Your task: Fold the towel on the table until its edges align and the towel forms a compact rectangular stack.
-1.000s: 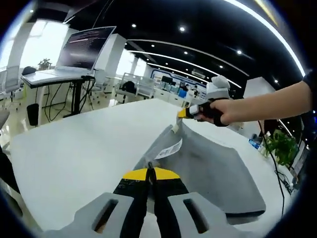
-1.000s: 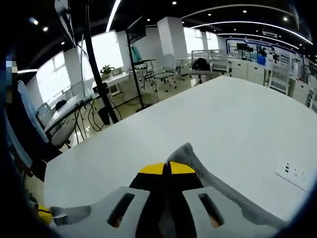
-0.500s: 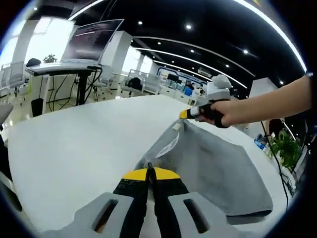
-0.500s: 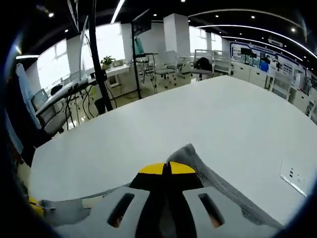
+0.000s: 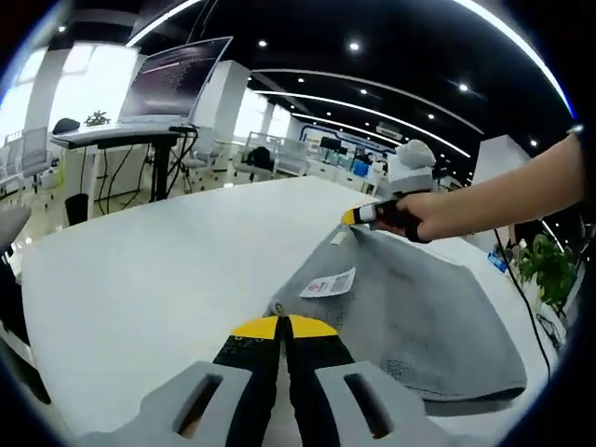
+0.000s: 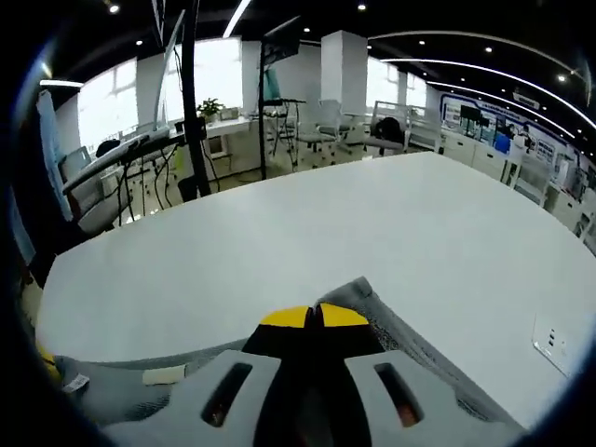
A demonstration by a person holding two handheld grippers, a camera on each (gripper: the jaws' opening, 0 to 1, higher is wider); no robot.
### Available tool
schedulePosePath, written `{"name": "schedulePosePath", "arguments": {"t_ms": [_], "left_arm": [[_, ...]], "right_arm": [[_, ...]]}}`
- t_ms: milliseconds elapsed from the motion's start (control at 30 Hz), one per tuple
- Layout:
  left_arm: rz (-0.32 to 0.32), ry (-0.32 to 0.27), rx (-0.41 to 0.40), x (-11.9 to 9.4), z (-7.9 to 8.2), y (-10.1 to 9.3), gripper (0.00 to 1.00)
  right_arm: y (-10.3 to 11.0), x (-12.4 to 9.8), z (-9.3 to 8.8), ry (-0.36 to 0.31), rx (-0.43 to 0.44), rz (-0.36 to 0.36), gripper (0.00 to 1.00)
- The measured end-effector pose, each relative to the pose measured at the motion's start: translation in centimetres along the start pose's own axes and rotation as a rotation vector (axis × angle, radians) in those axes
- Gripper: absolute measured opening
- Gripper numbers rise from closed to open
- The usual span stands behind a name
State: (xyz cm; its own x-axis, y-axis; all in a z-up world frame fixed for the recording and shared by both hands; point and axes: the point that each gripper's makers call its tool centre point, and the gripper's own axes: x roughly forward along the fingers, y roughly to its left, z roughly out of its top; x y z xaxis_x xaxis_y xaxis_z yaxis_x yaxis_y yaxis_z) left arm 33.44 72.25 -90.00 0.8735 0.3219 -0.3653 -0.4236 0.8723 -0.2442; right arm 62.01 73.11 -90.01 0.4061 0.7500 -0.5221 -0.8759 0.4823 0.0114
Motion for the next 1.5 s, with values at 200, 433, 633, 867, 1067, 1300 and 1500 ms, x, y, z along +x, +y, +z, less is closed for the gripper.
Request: {"name": "schedulePosePath", "arguments": {"t_ms": [200, 433, 633, 867, 1067, 1300, 1500], "left_arm": [[-0.007, 0.044, -0.055, 0.6, -0.3, 0.0, 0.17], [0.001, 0.021, -0.028, 1.0, 0.8, 0.3, 0.08], [0.03, 0.015, 0.017, 0.6, 0.8, 0.6, 0.05], [0.057, 0.041, 0.025, 0.5, 0.0, 1.4, 0.05], [0.054, 0.047, 0.083, 0.7, -0.2, 1.3, 0.06], [0.031, 0.093, 0.091, 1.0, -0.4, 1.2, 0.06], [0.012, 0.083, 0.109, 1.4, 0.7, 1.2, 0.21]], "right_arm": [[-0.1, 0.2, 0.7, -0.043, 0.076, 0.023, 0.1], [-0.5, -0.1, -0.1, -0.016, 0.061, 0.015, 0.11], [-1.0, -0.7, -0.2, 0.002, 0.003, 0.004, 0.1], [-1.4, -0.5, -1.2, 0.027, 0.012, -0.012, 0.1], [-1.7, -0.2, -1.4, 0.021, -0.017, -0.011, 0.11], [-1.9, -0.1, -1.3, 0.029, -0.004, -0.004, 0.11], [-1.8, -0.6, -0.6, 0.022, 0.003, 0.016, 0.15]]}}
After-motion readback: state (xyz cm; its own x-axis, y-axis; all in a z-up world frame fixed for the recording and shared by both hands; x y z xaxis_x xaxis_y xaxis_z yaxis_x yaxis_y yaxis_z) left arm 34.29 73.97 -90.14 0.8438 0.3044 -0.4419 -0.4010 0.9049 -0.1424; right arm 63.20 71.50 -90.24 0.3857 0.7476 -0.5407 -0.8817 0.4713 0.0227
